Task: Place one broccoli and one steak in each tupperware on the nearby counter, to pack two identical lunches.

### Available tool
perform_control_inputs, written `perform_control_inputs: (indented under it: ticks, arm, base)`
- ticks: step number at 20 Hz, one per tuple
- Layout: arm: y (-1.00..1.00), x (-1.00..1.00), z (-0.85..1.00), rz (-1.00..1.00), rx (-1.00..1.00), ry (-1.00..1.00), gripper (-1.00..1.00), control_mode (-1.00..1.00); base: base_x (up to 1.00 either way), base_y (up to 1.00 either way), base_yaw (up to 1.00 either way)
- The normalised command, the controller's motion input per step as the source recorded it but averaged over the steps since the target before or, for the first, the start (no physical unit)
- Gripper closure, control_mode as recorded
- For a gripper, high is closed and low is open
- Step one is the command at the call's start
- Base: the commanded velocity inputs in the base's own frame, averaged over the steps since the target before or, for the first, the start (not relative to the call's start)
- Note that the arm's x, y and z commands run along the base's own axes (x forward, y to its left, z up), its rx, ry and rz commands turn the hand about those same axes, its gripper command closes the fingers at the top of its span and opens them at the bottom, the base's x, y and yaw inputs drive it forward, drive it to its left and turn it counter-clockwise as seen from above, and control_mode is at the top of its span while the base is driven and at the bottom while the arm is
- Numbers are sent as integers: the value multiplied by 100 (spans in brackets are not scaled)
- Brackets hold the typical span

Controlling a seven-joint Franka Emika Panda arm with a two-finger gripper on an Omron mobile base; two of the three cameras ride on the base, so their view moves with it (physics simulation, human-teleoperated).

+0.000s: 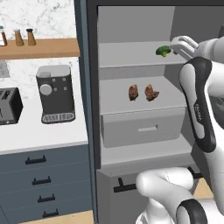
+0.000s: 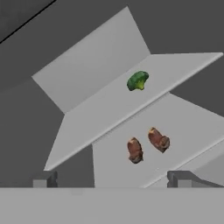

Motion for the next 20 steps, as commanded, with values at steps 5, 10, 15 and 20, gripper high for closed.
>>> perform_control_inputs:
  ticks: [5,10,15,20]
  arm:
    - [-39,30,2,0,5,6,-100,-100]
    - [-33,49,0,0,0,9,-100,-100]
    - [-21,67,0,0,-2,5,-100,-100]
    - [-2,83,-16,0,-7,1,-100,-100]
  base:
    - [0,0,0]
    - [0,0,0]
    - [0,0,0]
    - [0,0,0]
